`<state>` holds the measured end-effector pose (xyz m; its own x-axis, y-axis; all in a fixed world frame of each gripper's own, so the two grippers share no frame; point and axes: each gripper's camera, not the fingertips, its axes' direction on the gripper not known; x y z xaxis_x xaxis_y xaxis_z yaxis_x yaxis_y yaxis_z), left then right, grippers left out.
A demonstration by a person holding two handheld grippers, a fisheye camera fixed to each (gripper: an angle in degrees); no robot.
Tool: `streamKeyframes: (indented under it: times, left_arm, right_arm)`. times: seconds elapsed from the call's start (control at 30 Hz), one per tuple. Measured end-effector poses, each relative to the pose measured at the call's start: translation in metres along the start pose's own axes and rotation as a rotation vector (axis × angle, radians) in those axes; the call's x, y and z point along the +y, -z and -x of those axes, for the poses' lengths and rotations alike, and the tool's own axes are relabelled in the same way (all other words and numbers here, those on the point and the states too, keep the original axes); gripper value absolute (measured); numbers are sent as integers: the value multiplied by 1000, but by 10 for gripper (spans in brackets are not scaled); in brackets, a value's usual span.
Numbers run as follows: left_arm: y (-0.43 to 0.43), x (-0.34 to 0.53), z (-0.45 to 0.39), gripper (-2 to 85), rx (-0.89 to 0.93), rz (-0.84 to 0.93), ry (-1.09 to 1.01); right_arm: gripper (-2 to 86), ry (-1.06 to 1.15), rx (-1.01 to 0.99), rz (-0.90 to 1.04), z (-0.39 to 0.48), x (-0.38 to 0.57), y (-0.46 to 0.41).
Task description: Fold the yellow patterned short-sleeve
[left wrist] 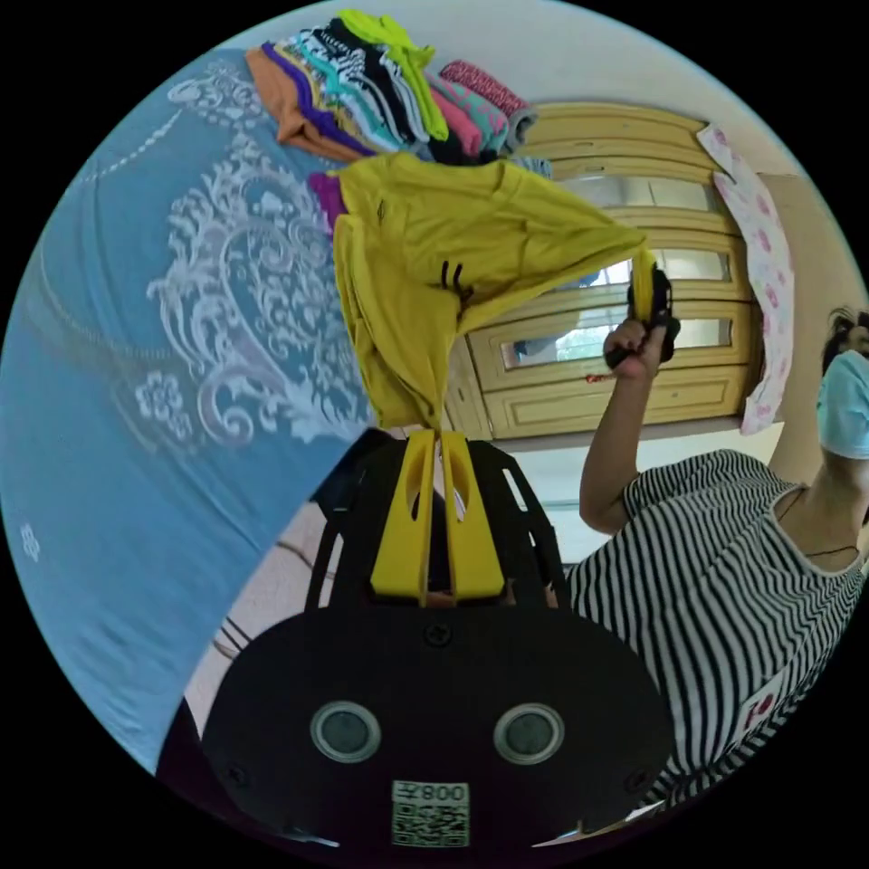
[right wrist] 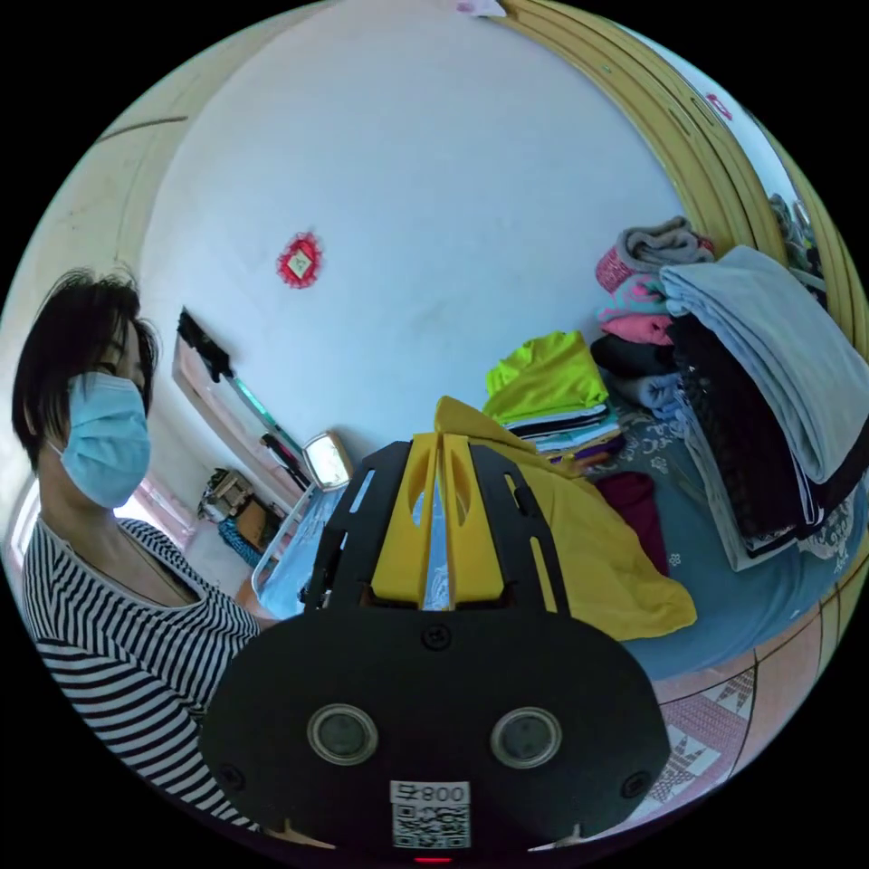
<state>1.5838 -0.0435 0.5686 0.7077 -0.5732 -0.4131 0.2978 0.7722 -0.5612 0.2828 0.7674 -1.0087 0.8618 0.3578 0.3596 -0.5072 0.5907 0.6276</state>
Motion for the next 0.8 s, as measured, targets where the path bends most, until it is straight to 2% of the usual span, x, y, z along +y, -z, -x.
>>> streamKeyframes:
  times: [0.07,0.2,0.3,0.4,0.5,0.8]
  left_arm:
    - [-1,25,1,19,6,14,-20]
    - [22,64,6,47,-66,-66,-80]
    - [42,71,20,66,-110,-136,-114]
    - [54,67,40,76,-79,-189,-138]
    - [53,56,73,81,-7,-213,-95]
    - [32,58,198,100,195,-220,222]
  right_arm:
    - [5,34,-6,-6,10,-28,24]
    - [5,95,13,5,25,-88,73]
    - [5,95,34,4,20,-127,102]
    - [5,73,30,-18,4,-165,130]
    - [5,52,21,-41,-16,-205,155]
    - [4,17,5,-76,-81,-331,211]
